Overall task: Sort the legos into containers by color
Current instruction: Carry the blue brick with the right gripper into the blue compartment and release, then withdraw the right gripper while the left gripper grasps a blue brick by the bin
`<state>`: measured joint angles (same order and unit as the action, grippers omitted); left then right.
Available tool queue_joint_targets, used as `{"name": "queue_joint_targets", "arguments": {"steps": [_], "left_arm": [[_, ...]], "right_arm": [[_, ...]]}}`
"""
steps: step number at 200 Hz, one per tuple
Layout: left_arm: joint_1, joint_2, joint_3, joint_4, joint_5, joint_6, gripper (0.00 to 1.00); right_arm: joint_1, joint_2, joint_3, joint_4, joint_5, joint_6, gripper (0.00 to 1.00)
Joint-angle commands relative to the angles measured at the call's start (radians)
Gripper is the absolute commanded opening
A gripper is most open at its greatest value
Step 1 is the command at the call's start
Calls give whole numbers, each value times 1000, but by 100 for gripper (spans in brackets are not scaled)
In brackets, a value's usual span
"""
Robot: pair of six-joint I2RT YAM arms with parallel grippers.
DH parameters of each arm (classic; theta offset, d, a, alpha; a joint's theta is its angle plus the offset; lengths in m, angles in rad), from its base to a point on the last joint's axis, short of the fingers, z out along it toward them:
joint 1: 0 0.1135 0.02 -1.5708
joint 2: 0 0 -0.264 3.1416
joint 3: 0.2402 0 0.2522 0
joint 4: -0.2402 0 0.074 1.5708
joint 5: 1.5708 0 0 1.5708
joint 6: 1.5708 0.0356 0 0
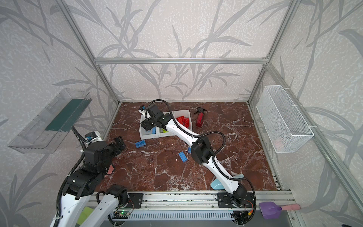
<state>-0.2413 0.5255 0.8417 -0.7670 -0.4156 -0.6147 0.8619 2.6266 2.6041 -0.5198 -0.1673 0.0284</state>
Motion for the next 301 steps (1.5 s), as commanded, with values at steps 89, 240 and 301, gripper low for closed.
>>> {"name": "queue_joint_targets", "arguments": {"steps": [89,240,301], "left_arm": [[10,35,-40,37,29,28,99],[19,536,-94,147,191,-92,99],[8,751,-149,340,207,-39,94]], "right_arm": [[-15,-410,-505,215,0,2,87],[-36,-1545,-2169,837,110,374,96],[-37,-1563,-2250,926,90,404,96]]}}
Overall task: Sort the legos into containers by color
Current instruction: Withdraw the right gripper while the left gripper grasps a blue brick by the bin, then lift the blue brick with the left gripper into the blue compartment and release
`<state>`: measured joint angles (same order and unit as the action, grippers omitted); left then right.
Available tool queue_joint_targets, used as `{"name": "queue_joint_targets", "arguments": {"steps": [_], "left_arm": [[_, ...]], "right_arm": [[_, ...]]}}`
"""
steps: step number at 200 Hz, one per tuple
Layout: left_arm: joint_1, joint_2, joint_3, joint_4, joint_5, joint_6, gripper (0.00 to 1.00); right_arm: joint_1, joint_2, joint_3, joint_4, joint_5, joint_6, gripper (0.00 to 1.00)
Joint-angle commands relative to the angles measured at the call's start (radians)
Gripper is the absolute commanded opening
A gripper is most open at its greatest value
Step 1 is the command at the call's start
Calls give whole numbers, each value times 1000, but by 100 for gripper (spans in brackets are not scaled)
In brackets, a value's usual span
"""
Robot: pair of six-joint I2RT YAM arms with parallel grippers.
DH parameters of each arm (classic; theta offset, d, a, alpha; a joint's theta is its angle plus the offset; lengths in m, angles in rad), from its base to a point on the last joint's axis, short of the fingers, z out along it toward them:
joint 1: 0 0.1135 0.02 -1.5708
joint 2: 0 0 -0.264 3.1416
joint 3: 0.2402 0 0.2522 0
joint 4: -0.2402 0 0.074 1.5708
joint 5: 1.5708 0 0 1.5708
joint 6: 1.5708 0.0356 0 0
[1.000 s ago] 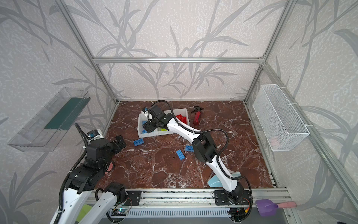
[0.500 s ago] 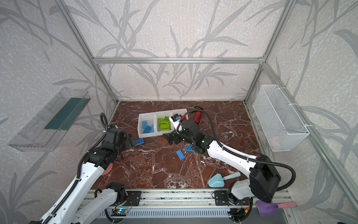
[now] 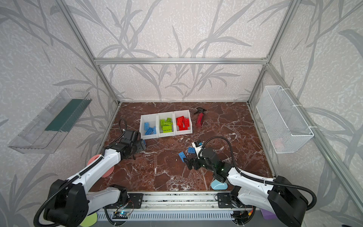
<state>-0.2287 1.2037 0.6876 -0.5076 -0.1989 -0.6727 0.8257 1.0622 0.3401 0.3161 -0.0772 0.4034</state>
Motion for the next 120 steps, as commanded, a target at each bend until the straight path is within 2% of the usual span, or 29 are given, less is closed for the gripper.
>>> {"name": "queue_joint_targets", "arguments": {"steps": [1,35,120], "left_arm": [[-4,78,6,81,-10,19,94],[-4,206,41,132,11,46,93],[6,419,162,136,-34,65,89]], "right_arm": [[0,4,14,91,-1,31,96],[0,55,17,129,-50,64,96],[-4,79,20,132,-46,61,96]]}}
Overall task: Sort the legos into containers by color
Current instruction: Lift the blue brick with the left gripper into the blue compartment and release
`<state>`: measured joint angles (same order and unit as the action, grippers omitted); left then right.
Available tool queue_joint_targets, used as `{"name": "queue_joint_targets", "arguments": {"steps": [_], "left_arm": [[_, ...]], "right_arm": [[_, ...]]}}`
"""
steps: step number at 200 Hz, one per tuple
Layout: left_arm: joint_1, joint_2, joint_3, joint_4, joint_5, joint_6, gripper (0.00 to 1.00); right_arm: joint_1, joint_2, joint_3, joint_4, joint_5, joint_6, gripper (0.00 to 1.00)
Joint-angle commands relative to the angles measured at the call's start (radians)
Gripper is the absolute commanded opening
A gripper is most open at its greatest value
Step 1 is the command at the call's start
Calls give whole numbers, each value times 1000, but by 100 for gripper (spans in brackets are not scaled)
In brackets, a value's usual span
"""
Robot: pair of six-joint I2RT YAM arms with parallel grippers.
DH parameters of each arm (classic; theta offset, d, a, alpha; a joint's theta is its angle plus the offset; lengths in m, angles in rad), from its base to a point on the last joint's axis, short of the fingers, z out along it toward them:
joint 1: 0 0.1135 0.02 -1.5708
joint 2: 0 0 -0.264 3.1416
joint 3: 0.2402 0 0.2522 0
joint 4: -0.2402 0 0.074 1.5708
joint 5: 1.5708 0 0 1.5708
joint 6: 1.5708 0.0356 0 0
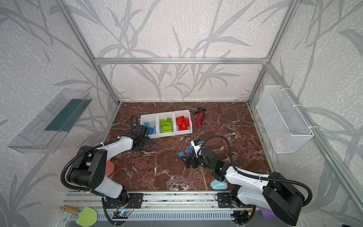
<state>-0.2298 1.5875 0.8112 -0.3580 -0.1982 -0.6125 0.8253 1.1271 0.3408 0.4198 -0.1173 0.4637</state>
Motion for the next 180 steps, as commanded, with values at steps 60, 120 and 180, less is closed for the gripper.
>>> {"name": "queue_joint_targets", "arguments": {"steps": [60,120,180], "left_arm": [[37,62,67,-24,-23,3,82],[50,81,84,-31,0,13,56],[10,-19,59,-80,-38,14,52]], "right_arm": [[-8,36,26,40,-19,6,96],[-11,40,28,37,-22,3,96],[-11,50,33,39,-32,1,96]]}}
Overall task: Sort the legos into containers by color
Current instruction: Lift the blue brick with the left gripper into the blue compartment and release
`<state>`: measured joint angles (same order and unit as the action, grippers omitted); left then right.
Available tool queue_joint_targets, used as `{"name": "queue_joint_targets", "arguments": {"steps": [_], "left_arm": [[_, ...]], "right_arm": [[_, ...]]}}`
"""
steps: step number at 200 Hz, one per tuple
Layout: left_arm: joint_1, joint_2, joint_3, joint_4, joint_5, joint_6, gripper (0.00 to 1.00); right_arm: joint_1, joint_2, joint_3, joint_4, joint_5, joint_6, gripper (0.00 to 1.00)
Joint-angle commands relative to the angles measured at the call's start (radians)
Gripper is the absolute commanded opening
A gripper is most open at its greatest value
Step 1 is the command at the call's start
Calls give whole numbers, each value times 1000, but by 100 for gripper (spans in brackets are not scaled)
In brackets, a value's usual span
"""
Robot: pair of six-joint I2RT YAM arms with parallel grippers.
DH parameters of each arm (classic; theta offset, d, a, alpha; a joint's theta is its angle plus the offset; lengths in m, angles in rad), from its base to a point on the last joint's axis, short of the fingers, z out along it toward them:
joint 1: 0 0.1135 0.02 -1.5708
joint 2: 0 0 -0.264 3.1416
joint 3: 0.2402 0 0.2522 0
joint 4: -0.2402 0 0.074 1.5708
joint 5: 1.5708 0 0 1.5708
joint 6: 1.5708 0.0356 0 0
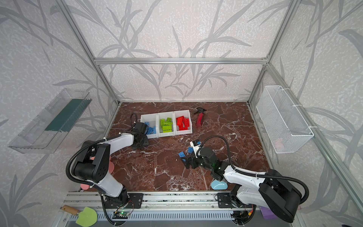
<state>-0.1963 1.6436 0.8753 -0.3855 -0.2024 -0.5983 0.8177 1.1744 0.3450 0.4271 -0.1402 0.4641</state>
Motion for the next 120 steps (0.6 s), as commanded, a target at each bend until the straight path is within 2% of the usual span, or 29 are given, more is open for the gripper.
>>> {"name": "queue_joint_targets", "arguments": {"steps": [1,34,64,92,120], "left_arm": [[-25,-78,-6,-55,-35,0,52],[-99,-197,18,-128,-50,-11,52],[-174,-264,102,-212,-62,10,52],[-192,-242,195,-247,-27,50,52],[-191,-144,300,-271,-10,98,53]], "right_arm": [[-3,2,29,31,-10,1,96],[-3,-15,23,32,-10,2,96],[-3,-21,21,33,-9,4,96],[-3,-24,21,34,-7,3,96],[-3,-34,19,20,6,-7,96]]}}
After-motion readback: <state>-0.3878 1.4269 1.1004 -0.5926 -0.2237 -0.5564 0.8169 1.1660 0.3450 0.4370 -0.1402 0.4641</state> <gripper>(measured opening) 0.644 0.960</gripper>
